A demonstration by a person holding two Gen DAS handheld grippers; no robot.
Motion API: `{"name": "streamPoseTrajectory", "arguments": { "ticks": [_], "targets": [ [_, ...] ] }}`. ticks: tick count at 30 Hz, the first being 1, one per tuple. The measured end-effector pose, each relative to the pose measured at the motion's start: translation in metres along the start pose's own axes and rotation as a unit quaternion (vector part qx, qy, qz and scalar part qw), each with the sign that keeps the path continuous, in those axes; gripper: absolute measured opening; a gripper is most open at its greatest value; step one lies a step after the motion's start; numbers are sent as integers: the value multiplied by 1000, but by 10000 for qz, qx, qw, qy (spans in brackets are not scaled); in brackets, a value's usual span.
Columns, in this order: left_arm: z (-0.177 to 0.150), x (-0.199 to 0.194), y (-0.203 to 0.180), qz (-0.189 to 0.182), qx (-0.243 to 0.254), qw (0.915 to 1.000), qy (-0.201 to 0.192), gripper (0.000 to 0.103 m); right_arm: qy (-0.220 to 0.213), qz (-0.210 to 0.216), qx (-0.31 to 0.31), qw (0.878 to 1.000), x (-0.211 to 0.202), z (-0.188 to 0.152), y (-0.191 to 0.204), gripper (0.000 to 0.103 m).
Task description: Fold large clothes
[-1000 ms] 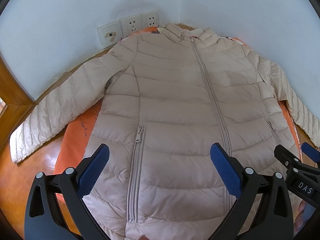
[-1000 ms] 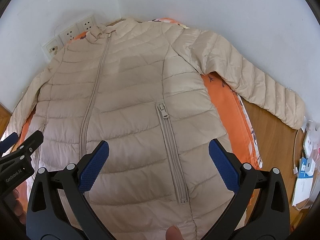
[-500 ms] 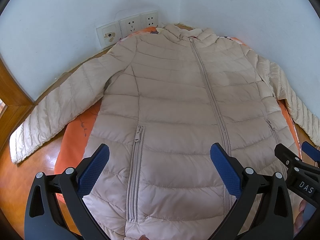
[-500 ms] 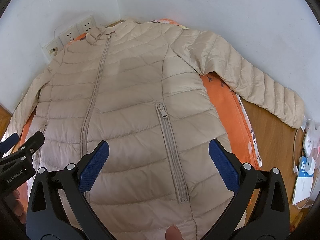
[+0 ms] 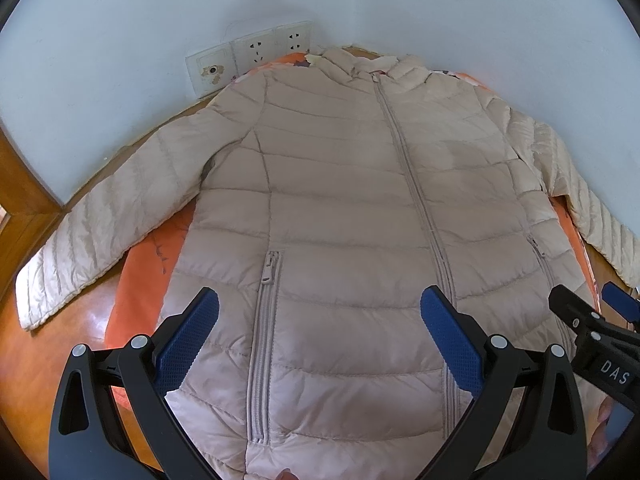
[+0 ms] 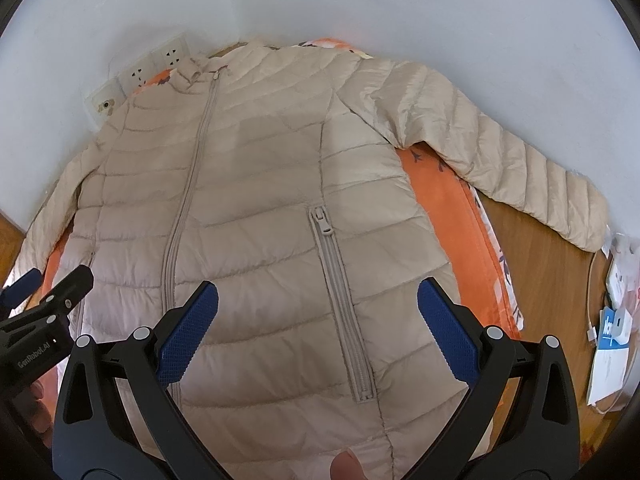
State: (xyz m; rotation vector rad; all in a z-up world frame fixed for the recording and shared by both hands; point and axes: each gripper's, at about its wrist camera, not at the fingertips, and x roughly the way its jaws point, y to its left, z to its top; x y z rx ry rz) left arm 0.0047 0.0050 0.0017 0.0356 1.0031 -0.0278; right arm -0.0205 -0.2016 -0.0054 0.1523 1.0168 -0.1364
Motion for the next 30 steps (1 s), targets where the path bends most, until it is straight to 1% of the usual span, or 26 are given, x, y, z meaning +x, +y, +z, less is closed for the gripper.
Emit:
{"name": "streamPoseTrajectory", "arguments": {
  "ticks": [8,13,17,22,25,30],
  "targets": [
    [2,3,-4,-114,53,9999,23,97,75,25,199,9998,2,2,-13,100],
    [5,6,-4,-111,18,9999,56,97,85,48,286,9995,2,3,-21,100],
    [7,8,-3,-63,-57,9999,78,97,174,30,366,9992,6,3,-29,100],
    [14,13,0,-34,-162,9998,101,97,151,6,580,9982,7,3,-49,100],
    [18,15,-2,-45,-174,9998,80,97,213,11,729,9971,11,4,-64,100],
    [23,20,-8,-31,-155,9998,85,97,136,-132,996,9949,13,8,-97,100]
  ]
}}
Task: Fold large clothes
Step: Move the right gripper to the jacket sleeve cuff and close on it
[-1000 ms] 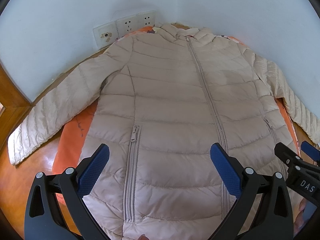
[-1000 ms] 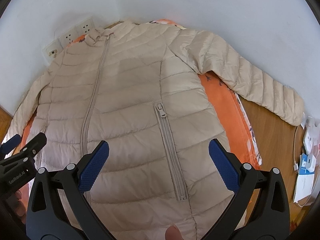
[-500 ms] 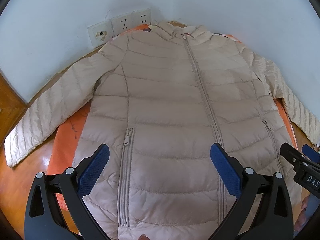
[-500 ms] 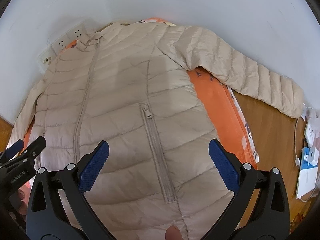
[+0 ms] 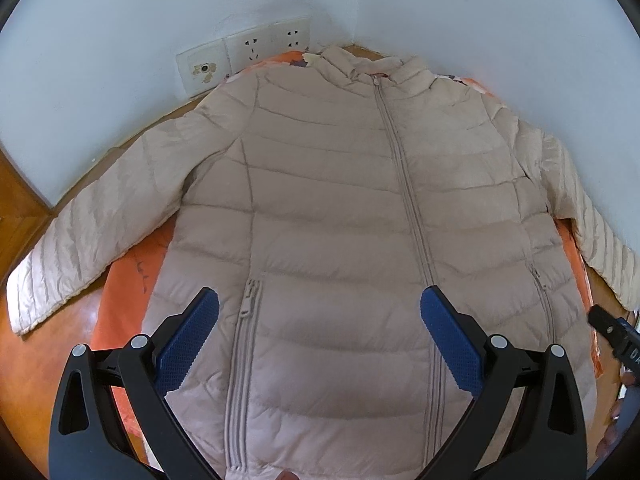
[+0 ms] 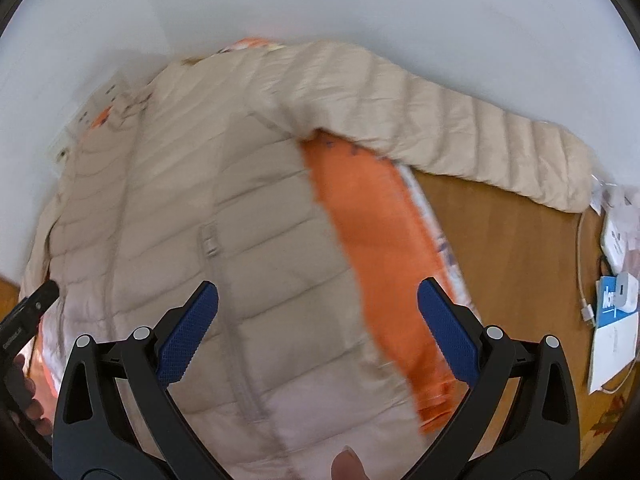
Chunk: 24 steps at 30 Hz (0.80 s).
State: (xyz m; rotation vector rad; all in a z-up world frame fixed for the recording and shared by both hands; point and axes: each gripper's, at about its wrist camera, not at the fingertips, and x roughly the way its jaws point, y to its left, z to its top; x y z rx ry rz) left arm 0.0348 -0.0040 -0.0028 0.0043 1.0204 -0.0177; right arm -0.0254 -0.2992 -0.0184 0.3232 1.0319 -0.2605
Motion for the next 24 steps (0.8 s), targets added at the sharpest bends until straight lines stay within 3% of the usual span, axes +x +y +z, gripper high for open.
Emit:
{"name": "streamPoseTrajectory", "arguments": {
  "ticks": [5,12,16,24],
  "targets": [
    [4,14,-10,74,-9,9999,119,97,-196,-407,372,9983,5,23,-53,100],
    [1,39,-25,85,31,9993,374,97,0,-772,1021,9918,36,56,-137,100],
    [-4,52,-31,199,61,9985,498,97,-34,-964,1072,9895,52,74,-169,100],
    [-8,62,-37,382,324,9970,589,98,152,-940,1314,9867,87,87,-207,100]
  ]
}}
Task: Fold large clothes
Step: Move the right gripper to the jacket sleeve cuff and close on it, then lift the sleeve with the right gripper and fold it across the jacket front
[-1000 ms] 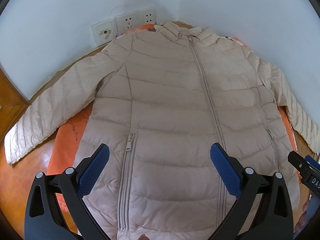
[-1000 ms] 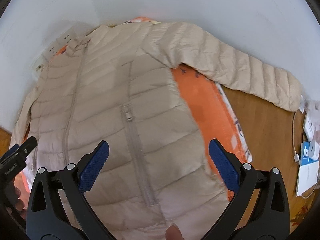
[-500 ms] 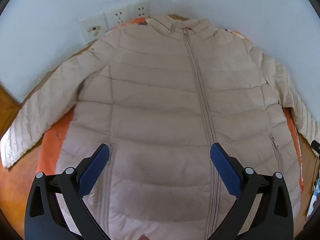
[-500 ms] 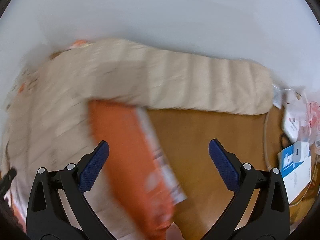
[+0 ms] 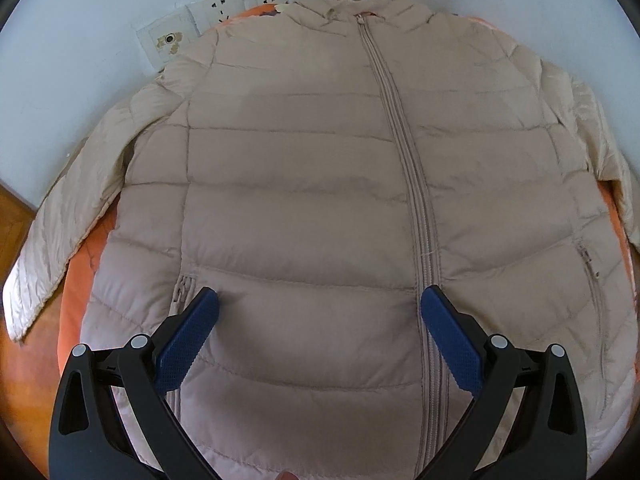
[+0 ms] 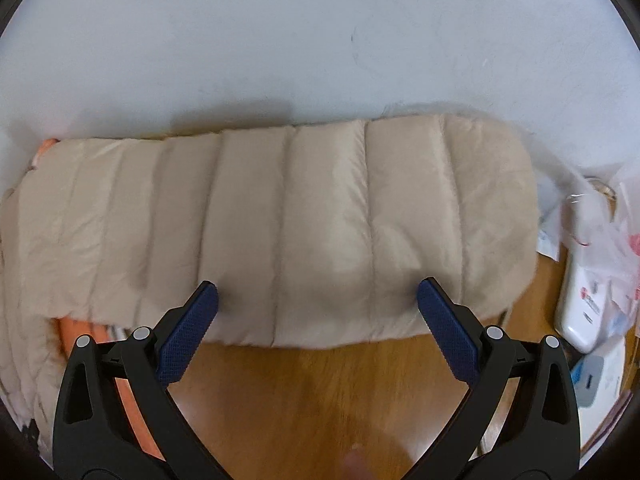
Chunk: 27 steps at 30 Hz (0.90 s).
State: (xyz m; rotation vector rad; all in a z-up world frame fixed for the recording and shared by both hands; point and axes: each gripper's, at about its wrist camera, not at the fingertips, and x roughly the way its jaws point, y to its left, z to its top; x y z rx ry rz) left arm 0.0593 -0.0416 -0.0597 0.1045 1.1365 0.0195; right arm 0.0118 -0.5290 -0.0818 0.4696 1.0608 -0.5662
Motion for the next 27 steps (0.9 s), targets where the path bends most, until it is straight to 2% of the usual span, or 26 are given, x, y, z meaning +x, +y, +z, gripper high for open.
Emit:
{"name": "streamPoseTrajectory", "arguments": {
  "ticks": [5,9,12,13,14,15,17,19,22,27],
  "targets": [
    [-3,5,2,-59,-104,9999,-42,98,-211,-130,-113,9996,1,-3,2,100],
    [-6,7,6,-189,-207,9996,-59,98,-375,-199,-213,9989,-5,-17,3,99],
    [-6,8,6,-222,-239,9994,-76,98,-424,-165,-310,9985,-12,-27,13,92],
    [-6,8,6,-223,-243,9994,-102,98,-452,-141,-365,9982,-15,-30,18,83],
    [-7,8,6,-219,-246,9994,-133,98,-471,-104,-422,9979,-18,-32,22,70],
    [-7,8,5,-212,-242,9993,-176,98,-468,-76,-475,9977,-25,-38,30,63],
    [-11,6,3,-194,-224,9992,-254,98,-424,34,-579,9974,-29,-40,37,30],
    [-10,5,4,-212,-243,9992,-234,98,-325,296,-558,9975,-36,-42,42,12],
    [-6,1,3,-218,-167,9996,-77,98,-459,489,-640,9957,-58,-42,48,9],
    [-7,-10,10,-300,-145,9994,-80,98,-825,660,-878,9905,-108,-43,59,8]
  ]
}}
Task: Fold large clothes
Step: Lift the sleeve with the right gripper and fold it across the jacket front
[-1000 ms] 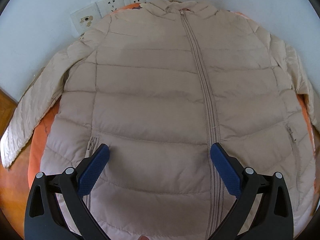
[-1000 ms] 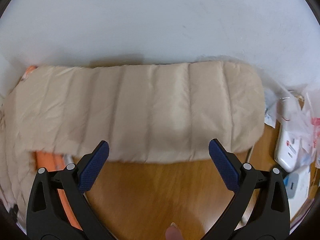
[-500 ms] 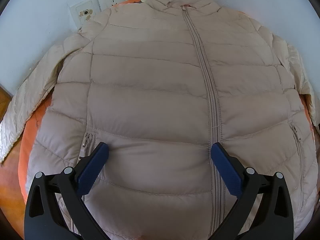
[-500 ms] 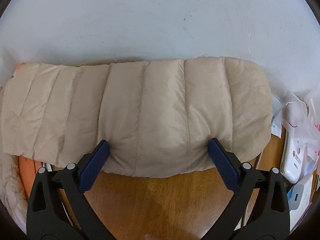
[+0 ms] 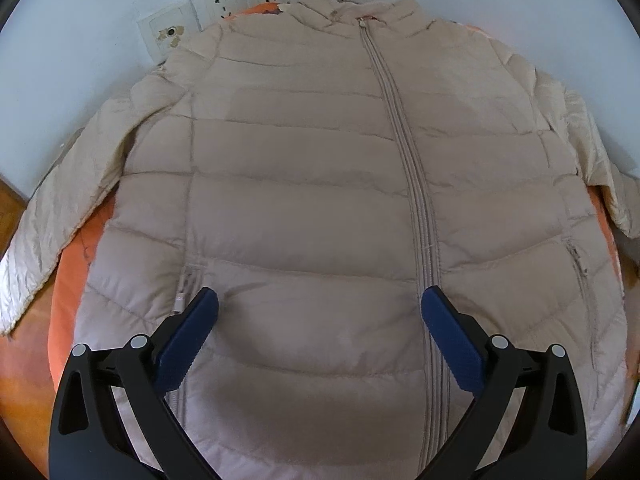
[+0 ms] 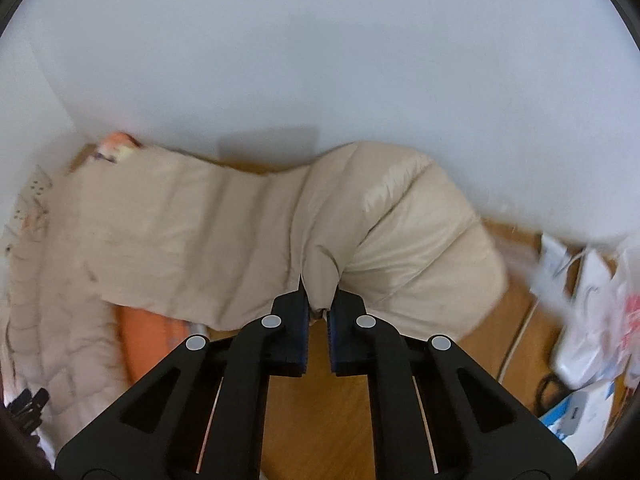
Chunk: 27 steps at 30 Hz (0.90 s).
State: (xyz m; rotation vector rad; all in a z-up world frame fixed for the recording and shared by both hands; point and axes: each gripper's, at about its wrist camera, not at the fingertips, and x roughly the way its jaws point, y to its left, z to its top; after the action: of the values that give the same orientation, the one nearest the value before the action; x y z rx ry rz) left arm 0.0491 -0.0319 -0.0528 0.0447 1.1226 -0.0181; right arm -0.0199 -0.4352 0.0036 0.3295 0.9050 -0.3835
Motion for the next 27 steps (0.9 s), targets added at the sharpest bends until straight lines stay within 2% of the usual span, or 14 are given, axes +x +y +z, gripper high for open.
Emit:
{"name": "streamPoseTrajectory", "arguments": {
  "ticks": [2,8,19,27],
  "targets": [
    [0,-4,5,2,-19,10000,-54,98,-126,82,-70,9999,-16,12,-2,7],
    [8,-14,22,90,83,9997,-190,98,-293,453,-354,9979,-54,15,29,7],
    [21,-26,49,24,113,9993,-347,98,-293,949,-809,9918,-59,17,112,7],
    [24,-28,65,-92,152,9990,-400,98,-271,1043,-1187,9871,-62,9,168,7]
  ]
}}
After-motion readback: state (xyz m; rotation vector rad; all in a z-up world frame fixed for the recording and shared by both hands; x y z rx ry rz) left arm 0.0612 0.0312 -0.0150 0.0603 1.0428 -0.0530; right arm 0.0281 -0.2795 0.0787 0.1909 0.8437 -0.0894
